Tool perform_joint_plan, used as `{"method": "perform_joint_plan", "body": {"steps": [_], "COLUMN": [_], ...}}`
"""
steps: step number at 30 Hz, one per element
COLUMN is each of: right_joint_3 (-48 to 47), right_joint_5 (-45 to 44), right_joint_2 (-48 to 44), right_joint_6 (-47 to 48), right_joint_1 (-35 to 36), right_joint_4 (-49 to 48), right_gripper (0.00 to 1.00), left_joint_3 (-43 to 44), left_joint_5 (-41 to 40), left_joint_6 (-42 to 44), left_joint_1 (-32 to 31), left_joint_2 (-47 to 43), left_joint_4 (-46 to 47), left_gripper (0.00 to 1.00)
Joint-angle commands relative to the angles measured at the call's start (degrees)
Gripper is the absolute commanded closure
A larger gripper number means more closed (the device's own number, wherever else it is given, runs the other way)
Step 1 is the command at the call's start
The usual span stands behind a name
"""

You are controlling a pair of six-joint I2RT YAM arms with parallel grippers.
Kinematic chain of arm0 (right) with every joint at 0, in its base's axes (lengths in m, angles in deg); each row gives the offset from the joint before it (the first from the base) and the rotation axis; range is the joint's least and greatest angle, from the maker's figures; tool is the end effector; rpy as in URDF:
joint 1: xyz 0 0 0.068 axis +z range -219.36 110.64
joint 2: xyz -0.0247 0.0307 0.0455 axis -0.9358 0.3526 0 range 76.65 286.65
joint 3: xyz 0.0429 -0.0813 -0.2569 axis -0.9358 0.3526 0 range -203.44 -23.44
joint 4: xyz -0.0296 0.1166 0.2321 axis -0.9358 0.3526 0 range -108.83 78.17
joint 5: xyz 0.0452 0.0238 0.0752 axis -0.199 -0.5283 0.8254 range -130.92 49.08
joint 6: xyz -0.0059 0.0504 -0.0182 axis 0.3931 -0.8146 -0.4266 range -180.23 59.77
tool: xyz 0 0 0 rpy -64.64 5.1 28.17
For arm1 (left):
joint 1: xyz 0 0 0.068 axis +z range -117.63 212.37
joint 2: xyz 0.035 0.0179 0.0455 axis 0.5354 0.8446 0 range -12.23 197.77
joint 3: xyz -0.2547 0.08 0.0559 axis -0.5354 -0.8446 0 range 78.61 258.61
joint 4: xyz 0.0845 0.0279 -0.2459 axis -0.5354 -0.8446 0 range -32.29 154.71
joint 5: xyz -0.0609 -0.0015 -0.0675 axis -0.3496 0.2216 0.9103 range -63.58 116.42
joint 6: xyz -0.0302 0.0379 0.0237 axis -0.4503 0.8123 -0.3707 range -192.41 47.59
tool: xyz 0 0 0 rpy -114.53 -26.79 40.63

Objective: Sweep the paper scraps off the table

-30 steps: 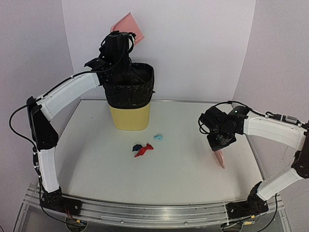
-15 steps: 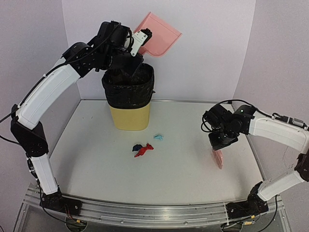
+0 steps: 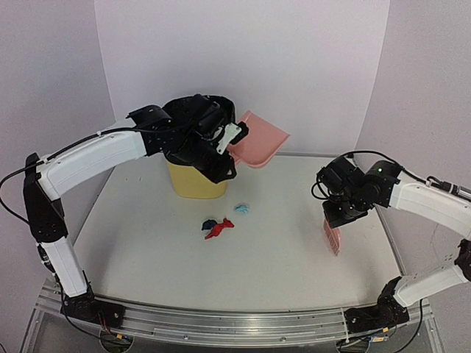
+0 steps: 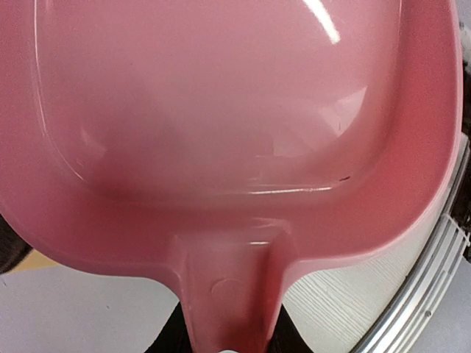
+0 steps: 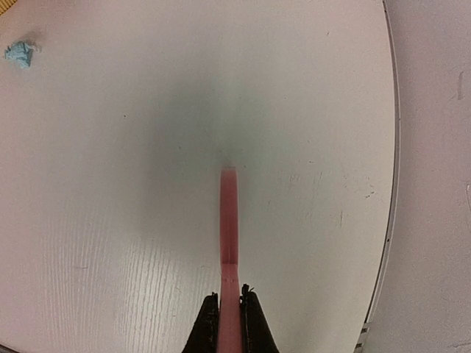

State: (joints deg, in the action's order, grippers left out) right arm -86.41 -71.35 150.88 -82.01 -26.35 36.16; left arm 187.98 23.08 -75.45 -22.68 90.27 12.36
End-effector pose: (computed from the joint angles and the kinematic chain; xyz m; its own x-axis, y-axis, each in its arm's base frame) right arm 0.1896 0.1521 0.2828 -0.7846 -0.2941 -0.5458 -0.1592 0.9464 -0.2811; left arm 0.2251 -0.3185 0.3819 -0.4501 0.5514 -0.7024 0.7721 0.6355 0.0042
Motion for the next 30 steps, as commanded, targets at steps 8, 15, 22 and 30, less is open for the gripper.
{"method": "perform_joint_plan", "body": {"steps": [8, 15, 22, 30], "right_joint_3": [-0.4, -1.29, -3.22, -7.21], "right_joint_5": [-1.39, -0.42, 1.02, 1.12], "right_joint_2": [-0.83, 1.77, 4.57, 7.13], "right_joint_6": [0.9, 2.36, 4.61, 7.79], "right_joint_1": [-0.28, -0.36, -1.0, -1.57], "right_joint_4": [-0.24, -0.41, -0.67, -1.76], "right_gripper": [1.0, 1.0, 1.0, 1.0], "left_joint_3": [-22.24, -34.53, -43.22, -52.27], "left_joint_5": [-1.76, 1.51, 3.11, 8.42], "left_joint_6": [-19.02, -27.8, -35.22, -40.52], "left_joint_1": [-10.32, -10.42, -10.42, -10.36], "left_joint_2": [-8.31, -14.08, -18.02, -22.43], "left_joint_4": [-2.97, -0.24, -6.55, -7.73], "left_gripper": [1.0, 1.0, 1.0, 1.0]}}
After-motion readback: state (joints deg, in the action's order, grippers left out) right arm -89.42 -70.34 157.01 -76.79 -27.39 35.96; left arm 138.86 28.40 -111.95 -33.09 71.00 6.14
